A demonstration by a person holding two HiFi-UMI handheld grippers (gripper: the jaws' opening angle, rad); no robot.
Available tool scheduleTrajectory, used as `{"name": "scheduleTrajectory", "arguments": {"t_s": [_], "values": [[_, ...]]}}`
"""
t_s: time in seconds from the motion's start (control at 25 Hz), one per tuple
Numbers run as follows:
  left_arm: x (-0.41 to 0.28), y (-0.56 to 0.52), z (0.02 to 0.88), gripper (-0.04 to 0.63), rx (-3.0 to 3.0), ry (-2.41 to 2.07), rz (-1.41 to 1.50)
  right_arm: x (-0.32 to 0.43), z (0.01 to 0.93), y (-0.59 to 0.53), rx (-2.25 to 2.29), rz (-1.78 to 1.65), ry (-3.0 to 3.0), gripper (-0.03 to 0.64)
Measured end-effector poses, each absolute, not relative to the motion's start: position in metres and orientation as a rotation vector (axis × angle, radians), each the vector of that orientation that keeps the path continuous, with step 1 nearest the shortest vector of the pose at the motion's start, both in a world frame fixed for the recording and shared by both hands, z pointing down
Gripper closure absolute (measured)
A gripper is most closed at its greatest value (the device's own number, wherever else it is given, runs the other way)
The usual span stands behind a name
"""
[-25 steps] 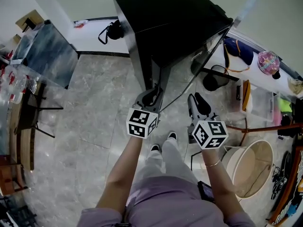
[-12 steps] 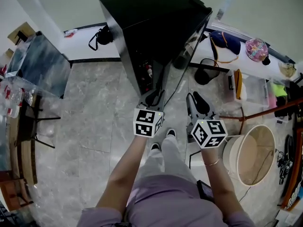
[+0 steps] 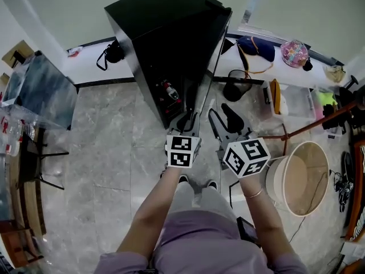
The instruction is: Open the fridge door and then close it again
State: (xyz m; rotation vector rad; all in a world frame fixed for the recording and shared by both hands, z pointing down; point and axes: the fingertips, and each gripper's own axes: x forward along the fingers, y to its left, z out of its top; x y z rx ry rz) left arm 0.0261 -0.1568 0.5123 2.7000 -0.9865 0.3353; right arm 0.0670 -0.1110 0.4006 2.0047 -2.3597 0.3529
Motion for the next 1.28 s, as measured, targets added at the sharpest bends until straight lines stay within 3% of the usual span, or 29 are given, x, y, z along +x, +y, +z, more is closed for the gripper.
{"name": "scheduleTrajectory", "arguments": {"t_s": [0.36,0.84,0.96,1.28], "values": [[0.058,-0.131,0.511,0.538,2.69,-1.045,0.353,0.062,0.387,-0.12,1.774,0.305,-2.469,0.397],[0.082,-0.109,0.512,0.532,2.705,-1.055,0.349,0.074,0.368,-0.134,1.707,0.165,-2.449,0.394],[0.085,-0.104,0.511,0.483,2.71,-0.998,0.319,0.076,0.368,-0.134,1.687,0.157,-2.461,0.38],[0.038,-0.118,0.509,0.44,2.676,-0.97,0.247,0.074,0.368,-0.135,1.648,0.112,-2.469,0.377]]}}
